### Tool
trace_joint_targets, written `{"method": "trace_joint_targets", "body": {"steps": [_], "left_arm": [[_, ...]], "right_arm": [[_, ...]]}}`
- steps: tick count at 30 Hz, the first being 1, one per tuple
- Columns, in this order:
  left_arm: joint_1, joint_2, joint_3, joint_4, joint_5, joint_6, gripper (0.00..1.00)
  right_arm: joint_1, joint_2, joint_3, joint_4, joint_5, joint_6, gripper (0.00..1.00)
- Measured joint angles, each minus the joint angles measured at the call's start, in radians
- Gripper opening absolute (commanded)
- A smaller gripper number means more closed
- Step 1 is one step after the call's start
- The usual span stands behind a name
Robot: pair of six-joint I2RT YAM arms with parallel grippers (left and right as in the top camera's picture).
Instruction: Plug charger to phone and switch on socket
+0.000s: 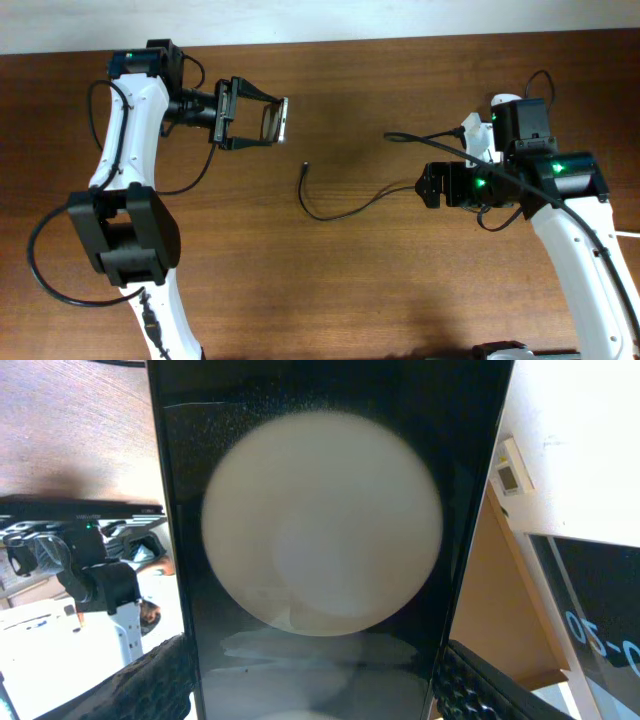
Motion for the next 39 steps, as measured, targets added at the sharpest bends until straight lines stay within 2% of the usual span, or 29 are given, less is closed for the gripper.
{"method": "trace_joint_targets", "body": {"steps": [6, 12, 18, 30, 36, 39], "left_arm": [[0.0, 0.0, 0.0, 0.0, -0.014, 0.0, 0.31], [-0.041, 0.0, 0.0, 0.0, -0.109, 0.0, 0.31], [-0.124, 0.0, 0.0, 0.003, -0.29, 0.0, 0.3], [-0.176, 0.0, 0.0, 0.008, -0.659, -0.007, 0.31], [-0.183, 0.0, 0.0, 0.064, -0.699, -0.042, 0.32], [-0.183, 0.0, 0.0, 0.084, -0.712, -0.063, 0.32]], "right_arm": [[0.0, 0.0, 0.0, 0.0, 0.0, 0.0, 0.99], [0.0, 0.0, 0.0, 0.0, 0.0, 0.0, 0.99], [0.0, 0.0, 0.0, 0.0, 0.0, 0.0, 0.99], [0.0, 0.0, 0.0, 0.03, -0.018, 0.009, 0.99], [0.035, 0.039, 0.0, 0.114, -0.154, 0.014, 0.99], [0.13, 0.103, 0.0, 0.175, -0.188, 0.029, 0.99]]}}
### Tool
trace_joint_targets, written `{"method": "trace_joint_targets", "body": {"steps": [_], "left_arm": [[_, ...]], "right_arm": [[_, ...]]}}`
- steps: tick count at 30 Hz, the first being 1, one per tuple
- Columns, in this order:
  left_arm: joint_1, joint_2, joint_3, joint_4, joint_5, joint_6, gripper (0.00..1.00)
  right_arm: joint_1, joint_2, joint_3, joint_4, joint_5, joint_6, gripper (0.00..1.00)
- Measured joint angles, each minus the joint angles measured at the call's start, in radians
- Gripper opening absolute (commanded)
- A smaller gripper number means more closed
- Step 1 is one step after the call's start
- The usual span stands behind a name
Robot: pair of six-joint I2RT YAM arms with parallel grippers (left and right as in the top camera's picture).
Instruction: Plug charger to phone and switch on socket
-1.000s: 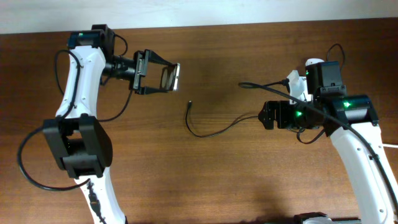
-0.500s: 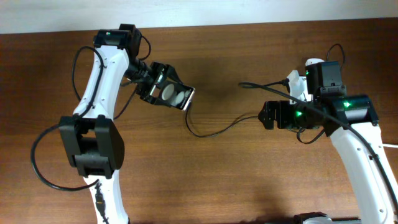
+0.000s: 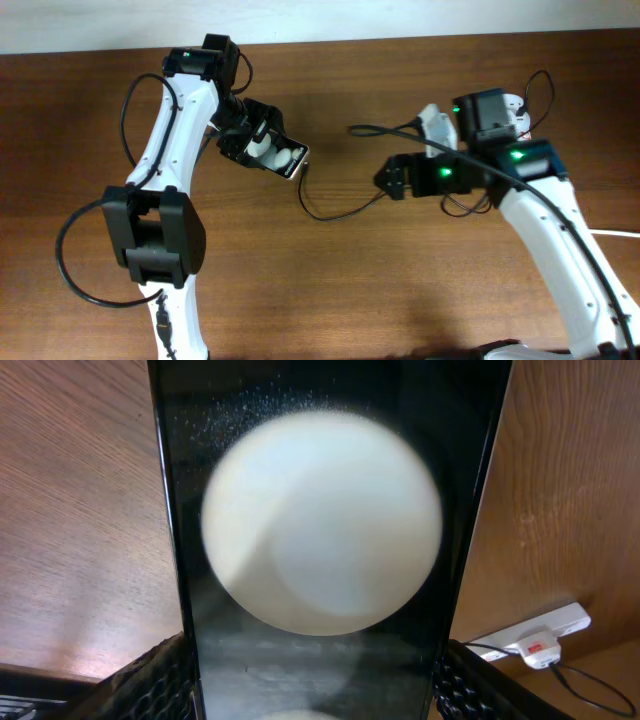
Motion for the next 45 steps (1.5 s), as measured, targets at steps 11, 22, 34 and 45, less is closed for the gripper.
{"method": "trace_joint_targets", "body": {"steps": [11, 22, 34, 45], "left_arm": [[-0.001, 0.0, 0.0, 0.011, -0.01, -0.101, 0.31], [-0.023, 0.0, 0.0, 0.023, 0.021, -0.241, 0.35], [-0.093, 0.0, 0.0, 0.037, 0.111, -0.281, 0.35], [-0.093, 0.0, 0.0, 0.037, 0.126, -0.285, 0.35]], "right_arm": [[0.143, 0.09, 0.0, 0.211, -0.018, 0.18, 0.99], [0.147, 0.156, 0.0, 0.425, -0.017, 0.656, 0.89], [0.27, 0.288, 0.0, 0.554, 0.013, 0.788, 0.61], [0.274, 0.369, 0.001, 0.657, 0.039, 0.793, 0.31]]}}
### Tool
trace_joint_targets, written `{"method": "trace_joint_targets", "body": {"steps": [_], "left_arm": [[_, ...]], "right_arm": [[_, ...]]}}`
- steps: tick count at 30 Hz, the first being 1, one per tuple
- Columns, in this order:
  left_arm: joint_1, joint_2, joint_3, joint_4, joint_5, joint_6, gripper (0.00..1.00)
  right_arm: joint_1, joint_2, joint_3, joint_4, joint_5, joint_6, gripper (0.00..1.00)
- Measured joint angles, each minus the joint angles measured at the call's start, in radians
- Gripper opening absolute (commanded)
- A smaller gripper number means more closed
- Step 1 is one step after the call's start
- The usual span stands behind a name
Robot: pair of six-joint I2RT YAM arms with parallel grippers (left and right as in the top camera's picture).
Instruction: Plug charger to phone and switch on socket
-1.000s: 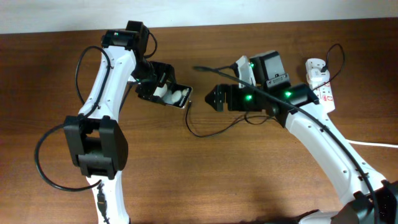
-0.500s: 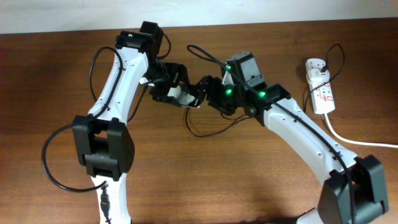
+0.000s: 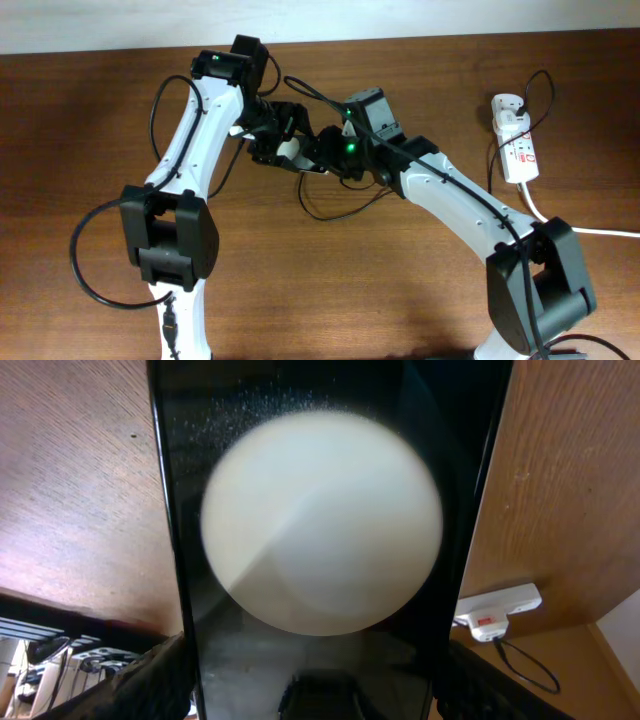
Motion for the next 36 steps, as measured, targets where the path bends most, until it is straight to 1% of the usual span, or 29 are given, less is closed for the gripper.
{"method": "trace_joint_targets", "body": {"steps": [1, 3, 6, 11, 15, 17, 23, 24, 25, 26, 27, 28, 32, 36], "left_arm": [[0.0, 0.0, 0.0, 0.0, 0.0, 0.0, 0.35], [0.0, 0.0, 0.0, 0.0, 0.0, 0.0, 0.35], [0.0, 0.0, 0.0, 0.0, 0.0, 0.0, 0.35], [0.0, 0.0, 0.0, -0.001, -0.002, 0.0, 0.35], [0.0, 0.0, 0.0, -0.001, -0.003, 0.0, 0.36], [0.0, 0.0, 0.0, -0.001, -0.004, 0.0, 0.36], [0.003, 0.0, 0.0, 0.0, -0.011, 0.0, 0.36], [0.003, 0.0, 0.0, 0.0, -0.011, 0.0, 0.37], [0.003, 0.0, 0.0, 0.0, -0.011, 0.0, 0.48], [0.003, 0.0, 0.0, 0.0, -0.011, 0.0, 0.74], [0.003, 0.0, 0.0, 0.0, -0.011, 0.0, 0.91], [0.003, 0.0, 0.0, 0.0, -0.011, 0.0, 0.94], [0.003, 0.0, 0.002, 0.003, 0.002, -0.003, 0.99], [0.0, 0.0, 0.002, 0.002, 0.02, -0.003, 0.99]], "right_arm": [[0.0, 0.0, 0.001, 0.001, 0.0, 0.0, 0.29], [0.0, 0.0, 0.002, 0.003, -0.002, 0.0, 0.28], [0.0, 0.0, 0.003, 0.004, -0.008, 0.002, 0.22], [0.0, 0.002, 0.003, 0.012, -0.035, 0.016, 0.18], [0.0, 0.002, 0.004, 0.018, -0.049, 0.034, 0.1], [0.0, 0.002, 0.004, 0.026, -0.055, 0.042, 0.04], [0.0, 0.007, 0.004, 0.038, -0.061, 0.054, 0.04], [0.0, 0.007, 0.004, 0.038, -0.062, 0.054, 0.04], [0.0, 0.007, 0.004, 0.037, -0.063, 0.054, 0.04], [0.0, 0.007, 0.004, 0.038, -0.064, 0.054, 0.04], [0.0, 0.007, 0.004, 0.038, -0.064, 0.054, 0.04], [0.0, 0.007, 0.004, 0.038, -0.064, 0.054, 0.04], [0.0, 0.013, 0.003, 0.039, -0.079, 0.052, 0.04], [-0.002, 0.027, 0.003, 0.037, -0.079, 0.051, 0.04]]}}
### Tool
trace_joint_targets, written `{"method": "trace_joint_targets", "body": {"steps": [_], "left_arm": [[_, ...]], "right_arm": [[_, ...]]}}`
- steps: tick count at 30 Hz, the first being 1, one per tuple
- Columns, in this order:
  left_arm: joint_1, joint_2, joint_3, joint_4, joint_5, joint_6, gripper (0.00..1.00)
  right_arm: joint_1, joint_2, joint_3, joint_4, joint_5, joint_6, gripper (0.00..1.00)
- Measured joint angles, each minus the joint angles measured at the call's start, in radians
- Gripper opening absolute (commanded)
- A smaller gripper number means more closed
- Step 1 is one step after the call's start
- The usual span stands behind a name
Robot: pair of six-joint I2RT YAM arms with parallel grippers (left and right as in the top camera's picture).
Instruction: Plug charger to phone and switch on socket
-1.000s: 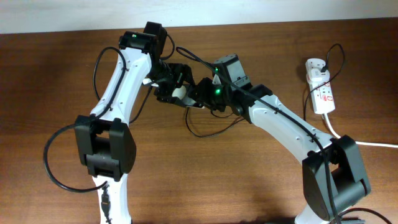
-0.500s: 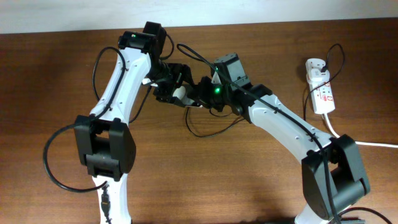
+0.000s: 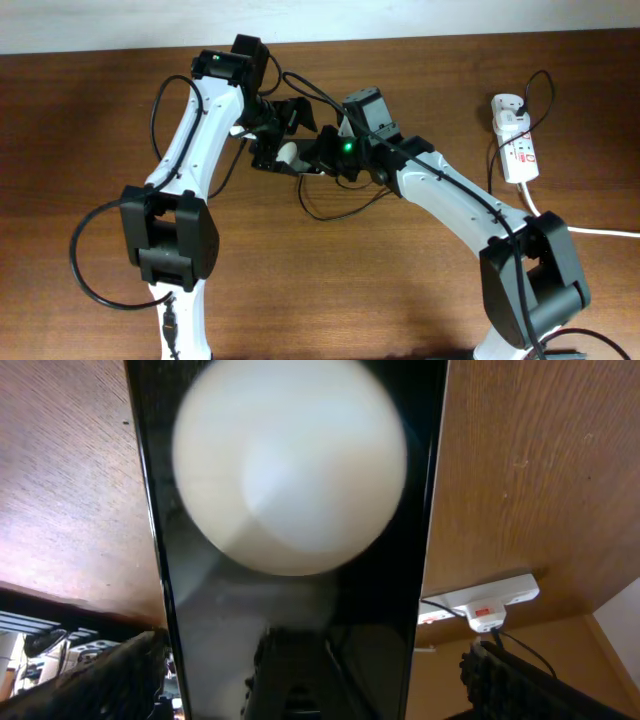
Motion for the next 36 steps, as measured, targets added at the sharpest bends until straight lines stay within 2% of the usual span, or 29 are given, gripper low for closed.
{"method": "trace_joint_targets", "body": {"steps": [3, 6, 12, 16, 22, 24, 27, 30, 34, 36], "left_arm": [[0.0, 0.0, 0.0, 0.0, -0.001, 0.002, 1.0], [0.005, 0.0, 0.0, -0.004, -0.005, 0.061, 1.0], [0.055, 0.0, 0.0, 0.003, -0.008, 0.344, 0.99], [0.085, 0.0, 0.0, 0.004, -0.008, 0.512, 0.99], [0.091, 0.0, 0.0, 0.004, 0.001, 0.619, 0.99], [0.091, 0.0, 0.0, 0.033, 0.048, 0.72, 0.99], [0.091, 0.0, 0.0, 0.068, 0.131, 0.857, 0.99], [0.091, 0.0, 0.0, 0.142, 0.254, 0.995, 0.99], [0.091, 0.0, 0.0, 0.227, 0.391, 1.061, 0.99], [0.091, 0.0, 0.0, 0.266, 0.459, 1.067, 0.99]], "right_arm": [[-0.027, 0.0, 0.0, -0.031, -0.009, -0.002, 0.04], [-0.111, 0.001, 0.0, -0.103, -0.032, -0.035, 0.04], [-0.269, -0.006, 0.001, -0.288, -0.08, -0.205, 0.04], [-0.345, -0.18, 0.0, -0.418, -0.074, -0.344, 0.04], [-0.357, -0.491, -0.033, -0.481, -0.079, -0.406, 0.04], [-0.371, -0.594, -0.113, -0.487, -0.082, -0.403, 0.04], [-0.419, -0.696, -0.229, -0.418, -0.093, -0.378, 0.04], [-0.452, -0.805, -0.36, -0.253, -0.093, -0.293, 0.04], [-0.452, -0.827, -0.489, 0.034, -0.105, -0.105, 0.04], [-0.449, -0.77, -0.499, 0.237, -0.105, -0.009, 0.04]]}}
